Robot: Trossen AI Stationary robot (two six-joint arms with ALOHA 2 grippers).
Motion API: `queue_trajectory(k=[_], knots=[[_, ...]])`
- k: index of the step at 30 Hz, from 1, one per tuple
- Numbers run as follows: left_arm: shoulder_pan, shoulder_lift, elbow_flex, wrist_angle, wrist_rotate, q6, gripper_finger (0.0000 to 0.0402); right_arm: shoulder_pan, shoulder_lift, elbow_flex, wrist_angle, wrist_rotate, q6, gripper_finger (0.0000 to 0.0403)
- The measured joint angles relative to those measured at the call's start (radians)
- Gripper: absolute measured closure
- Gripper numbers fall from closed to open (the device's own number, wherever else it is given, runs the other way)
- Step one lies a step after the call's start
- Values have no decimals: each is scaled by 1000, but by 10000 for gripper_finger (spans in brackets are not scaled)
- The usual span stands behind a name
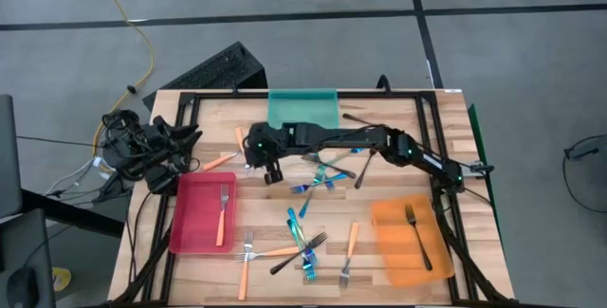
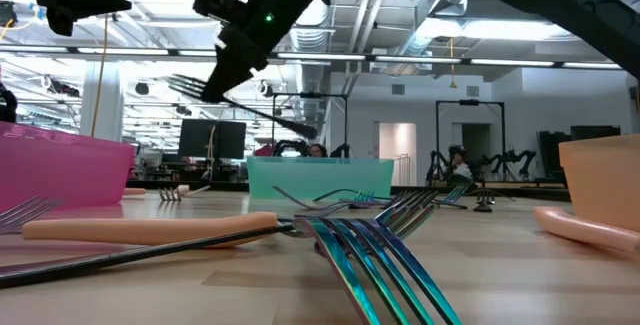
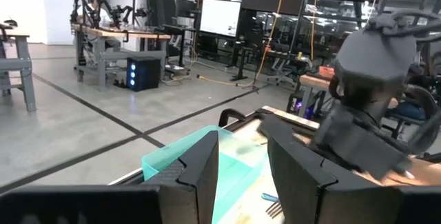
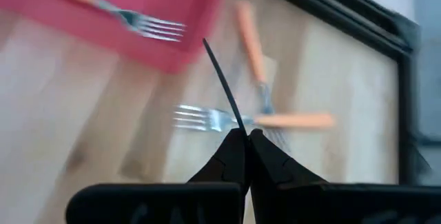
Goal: Sort silverware by color (type)
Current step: Put the black fork into the orange bin
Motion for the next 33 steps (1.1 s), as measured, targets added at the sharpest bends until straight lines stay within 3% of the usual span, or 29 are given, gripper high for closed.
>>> queue_trajectory(k=[3,6,16,22,26,33], knots=[[0,0,0,0,0,0,289,-2,-11,2,-25,189,133,381],[0,0,0,0,-1,0,289,-6,-26,2,-82,290,165,381],[0,0,0,0,0,0,289,-38,66,2,-68,159,335,381],[0,0,0,0,-1,0,289,-12,156,0,-21,102,319,381],[0,0,0,0,-1,0,289,-7,180,3,-17,133,309,381],[0,0,0,-1,-1,0,289,18,80,5,-140,323,337,381]])
